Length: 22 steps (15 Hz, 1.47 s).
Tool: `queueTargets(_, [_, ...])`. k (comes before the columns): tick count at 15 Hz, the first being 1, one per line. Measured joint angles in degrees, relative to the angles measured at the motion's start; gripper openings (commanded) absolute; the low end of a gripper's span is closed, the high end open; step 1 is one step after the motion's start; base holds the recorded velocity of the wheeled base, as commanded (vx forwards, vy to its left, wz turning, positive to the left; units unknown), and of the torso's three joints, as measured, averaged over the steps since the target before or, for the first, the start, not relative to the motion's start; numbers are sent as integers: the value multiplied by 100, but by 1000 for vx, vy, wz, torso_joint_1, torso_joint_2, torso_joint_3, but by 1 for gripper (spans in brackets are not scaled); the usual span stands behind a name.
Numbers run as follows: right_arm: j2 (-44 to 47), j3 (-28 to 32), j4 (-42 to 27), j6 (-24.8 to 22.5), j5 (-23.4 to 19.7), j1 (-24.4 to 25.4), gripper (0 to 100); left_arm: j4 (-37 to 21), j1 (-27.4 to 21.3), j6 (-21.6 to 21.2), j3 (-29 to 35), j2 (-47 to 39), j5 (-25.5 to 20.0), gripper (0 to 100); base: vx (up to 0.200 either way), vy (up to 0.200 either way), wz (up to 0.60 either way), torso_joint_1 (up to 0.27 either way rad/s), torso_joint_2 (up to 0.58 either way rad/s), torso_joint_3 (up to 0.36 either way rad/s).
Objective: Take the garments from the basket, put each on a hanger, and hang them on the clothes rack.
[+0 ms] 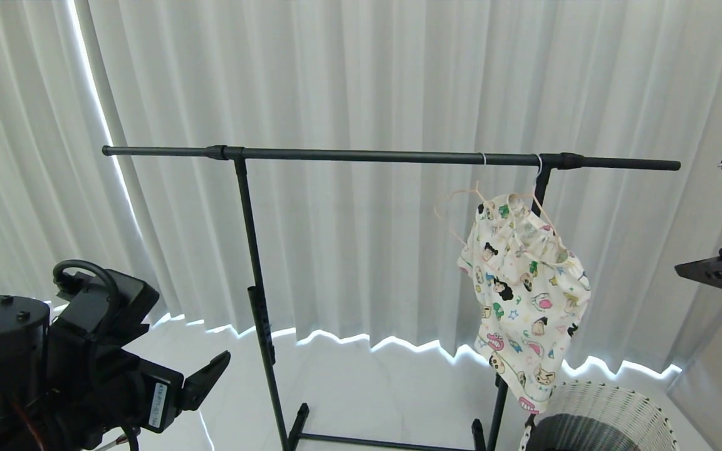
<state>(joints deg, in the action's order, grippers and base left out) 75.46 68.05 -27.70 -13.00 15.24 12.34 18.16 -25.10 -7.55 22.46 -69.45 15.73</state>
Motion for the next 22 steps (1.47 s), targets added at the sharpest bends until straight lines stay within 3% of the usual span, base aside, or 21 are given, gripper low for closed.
queueTargets(4, [-110,-1690,2149,-260,-7,-55,100,1,2,-9,-49,11,15,100,0,0,0,0,0,0])
queueTargets(6, [-179,-2337,2721,-529,208,-33,100,9,0,-11,-79,10,17,100,0,0,0,-55,131,74])
queueTargets(22, [-379,-2848,2770,-629,244,22,100,4,313,0,-226,10,222,100,0,0,0,-193,467,276])
